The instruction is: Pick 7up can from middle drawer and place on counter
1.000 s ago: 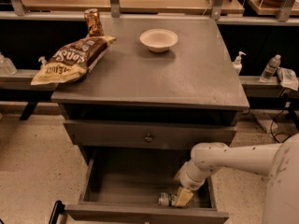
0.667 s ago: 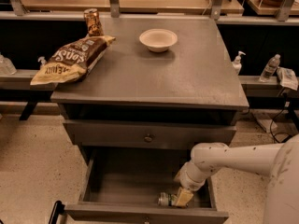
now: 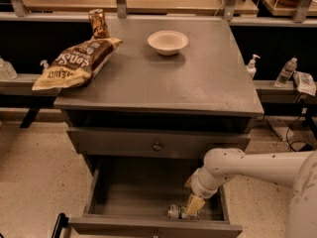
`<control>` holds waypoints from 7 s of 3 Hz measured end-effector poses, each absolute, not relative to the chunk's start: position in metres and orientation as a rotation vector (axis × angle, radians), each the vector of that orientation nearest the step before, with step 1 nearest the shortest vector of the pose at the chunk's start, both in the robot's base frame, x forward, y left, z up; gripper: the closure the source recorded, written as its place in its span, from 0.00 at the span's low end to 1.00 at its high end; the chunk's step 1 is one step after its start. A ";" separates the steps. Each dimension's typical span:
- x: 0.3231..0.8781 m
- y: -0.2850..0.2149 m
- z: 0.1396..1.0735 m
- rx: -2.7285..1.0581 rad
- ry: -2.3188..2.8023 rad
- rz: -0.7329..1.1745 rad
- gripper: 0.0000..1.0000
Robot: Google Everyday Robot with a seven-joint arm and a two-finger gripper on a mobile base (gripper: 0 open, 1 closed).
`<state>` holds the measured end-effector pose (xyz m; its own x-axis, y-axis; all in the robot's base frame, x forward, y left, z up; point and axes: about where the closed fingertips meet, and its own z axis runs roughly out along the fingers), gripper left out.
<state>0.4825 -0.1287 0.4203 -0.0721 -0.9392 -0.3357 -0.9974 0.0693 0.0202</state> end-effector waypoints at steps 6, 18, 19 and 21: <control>0.472 -0.124 0.360 -2.011 2.129 0.512 0.56; 0.514 -0.302 0.801 -1.630 1.732 0.069 1.00; 0.509 -0.302 0.849 -1.699 1.670 0.040 1.00; 0.505 -0.297 0.887 -1.741 1.628 -0.001 1.00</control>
Offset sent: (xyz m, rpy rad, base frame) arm 0.0048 -0.0028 -0.0329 0.0005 0.0492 0.0061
